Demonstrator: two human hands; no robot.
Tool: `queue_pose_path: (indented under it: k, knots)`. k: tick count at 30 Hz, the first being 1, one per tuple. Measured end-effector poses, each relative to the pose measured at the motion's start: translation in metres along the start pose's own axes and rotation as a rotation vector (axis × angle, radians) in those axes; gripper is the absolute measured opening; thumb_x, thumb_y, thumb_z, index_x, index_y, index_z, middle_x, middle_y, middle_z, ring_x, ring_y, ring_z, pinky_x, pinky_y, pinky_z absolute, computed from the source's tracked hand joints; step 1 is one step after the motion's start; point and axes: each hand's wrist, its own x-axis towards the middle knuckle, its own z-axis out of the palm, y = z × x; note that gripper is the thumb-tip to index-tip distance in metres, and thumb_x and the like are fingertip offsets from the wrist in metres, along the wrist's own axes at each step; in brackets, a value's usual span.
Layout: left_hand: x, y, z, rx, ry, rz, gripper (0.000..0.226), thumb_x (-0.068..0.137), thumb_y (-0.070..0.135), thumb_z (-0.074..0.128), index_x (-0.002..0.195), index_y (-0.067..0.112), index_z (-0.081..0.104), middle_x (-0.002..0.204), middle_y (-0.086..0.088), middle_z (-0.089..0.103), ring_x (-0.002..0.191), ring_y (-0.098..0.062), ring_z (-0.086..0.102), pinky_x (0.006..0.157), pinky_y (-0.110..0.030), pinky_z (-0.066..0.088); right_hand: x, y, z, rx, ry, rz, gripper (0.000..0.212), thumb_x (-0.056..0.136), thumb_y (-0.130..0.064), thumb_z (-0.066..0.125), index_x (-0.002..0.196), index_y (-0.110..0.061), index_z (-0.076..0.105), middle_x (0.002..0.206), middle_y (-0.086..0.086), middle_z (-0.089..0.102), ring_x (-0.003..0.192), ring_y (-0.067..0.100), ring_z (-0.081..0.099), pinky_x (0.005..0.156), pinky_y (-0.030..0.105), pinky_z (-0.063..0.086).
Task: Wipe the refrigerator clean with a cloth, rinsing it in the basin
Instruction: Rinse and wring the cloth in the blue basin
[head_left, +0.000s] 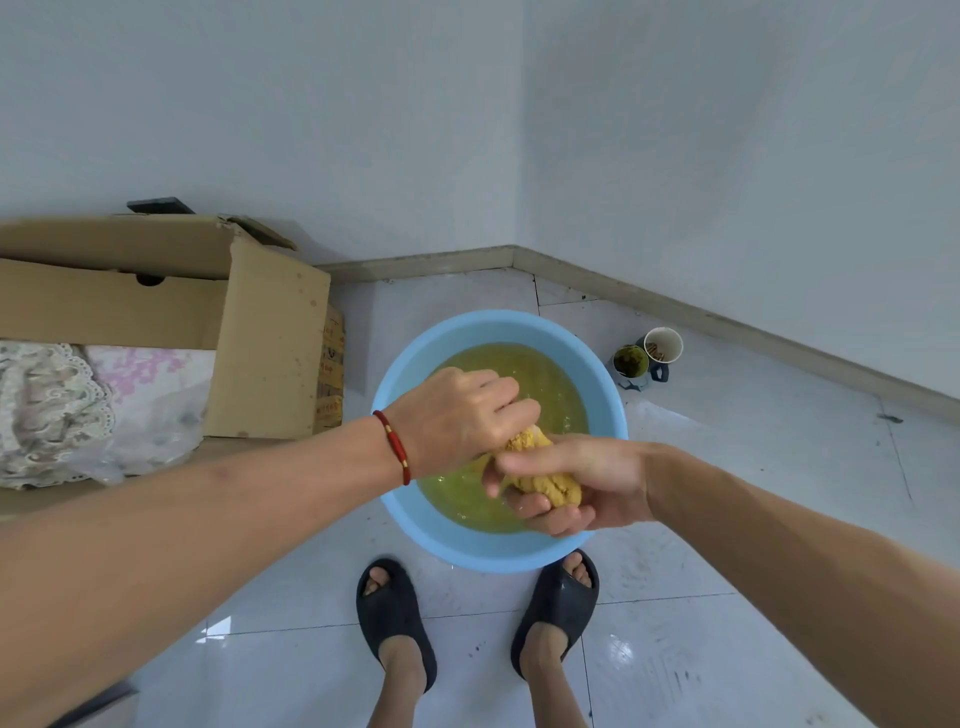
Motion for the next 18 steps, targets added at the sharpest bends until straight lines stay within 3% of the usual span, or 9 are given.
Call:
queue_pose_path:
  k: [3, 6, 9, 10, 12, 14, 18]
  knots:
    - [-0.001, 0.003, 0.002, 0.057, -0.131, 0.02, 0.019, 0.075, -0.007, 0.064, 0.074, 0.012, 0.063, 0.062, -0.001, 0.05, 0.049, -0.019, 0.047, 0.037, -0.027, 0.032, 0.002, -0.002, 0.004, -0.174, 0.17, 0.018, 0.01, 0.095, -0.013, 0.073, 0.1, -0.012, 0.065, 0.078, 0.007, 0.06, 0.064, 0.016, 0.057, 0.056, 0.022, 0.049]
    - [0.006, 0.01, -0.001, 0.057, -0.328, -0.117, 0.025, 0.061, -0.009, 0.064, 0.071, 0.012, 0.055, 0.059, -0.003, 0.052, 0.044, -0.023, 0.049, 0.042, -0.026, 0.023, 0.013, -0.006, 0.007, -0.527, 0.494, 0.046, 0.017, 0.089, -0.017, 0.078, 0.083, -0.015, 0.062, 0.066, 0.001, 0.059, 0.061, 0.019, 0.054, 0.054, 0.026, 0.045]
    - [0.017, 0.023, -0.001, 0.04, -0.61, -0.37, 0.017, 0.08, 0.002, 0.059, 0.088, 0.016, 0.055, 0.081, -0.006, 0.064, 0.074, -0.032, 0.064, 0.057, -0.034, 0.034, 0.028, -0.004, 0.01, -0.961, 0.835, 0.05, 0.024, 0.087, -0.023, 0.073, 0.075, -0.027, 0.052, 0.066, -0.006, 0.056, 0.065, 0.021, 0.06, 0.055, 0.027, 0.045]
    - [0.021, 0.026, 0.0, 0.003, -0.646, -0.469, 0.015, 0.081, 0.004, 0.057, 0.085, 0.018, 0.053, 0.077, -0.005, 0.06, 0.076, -0.034, 0.061, 0.059, -0.035, 0.036, 0.031, -0.002, 0.009, -1.07, 0.899, 0.031, 0.019, 0.087, -0.024, 0.068, 0.078, -0.027, 0.052, 0.068, -0.007, 0.054, 0.069, 0.024, 0.061, 0.059, 0.028, 0.045]
    - [0.023, 0.033, 0.003, -0.111, -0.633, -0.67, 0.016, 0.079, 0.008, 0.06, 0.073, 0.019, 0.05, 0.064, -0.001, 0.046, 0.071, -0.031, 0.057, 0.059, -0.034, 0.04, 0.034, 0.001, 0.004, -1.282, 0.973, 0.009, 0.007, 0.09, -0.024, 0.06, 0.097, -0.027, 0.059, 0.07, -0.007, 0.05, 0.073, 0.029, 0.059, 0.063, 0.033, 0.043]
    - [0.024, 0.033, 0.01, -0.286, -0.58, -0.863, 0.024, 0.078, 0.013, 0.064, 0.063, 0.02, 0.047, 0.059, 0.001, 0.044, 0.065, -0.029, 0.056, 0.055, -0.031, 0.041, 0.036, 0.001, -0.006, -1.507, 0.997, -0.015, 0.023, 0.093, -0.021, 0.054, 0.116, -0.025, 0.057, 0.072, -0.004, 0.052, 0.072, 0.033, 0.058, 0.061, 0.034, 0.04]
    - [0.025, 0.034, 0.013, -0.567, -0.517, -1.046, 0.025, 0.077, 0.015, 0.066, 0.059, 0.019, 0.049, 0.057, 0.001, 0.052, 0.054, -0.018, 0.049, 0.05, -0.029, 0.039, 0.037, -0.004, -0.023, -1.786, 0.964, -0.128, 0.029, 0.093, -0.017, 0.052, 0.122, -0.017, 0.049, 0.081, 0.004, 0.066, 0.069, 0.035, 0.063, 0.054, 0.034, 0.035]
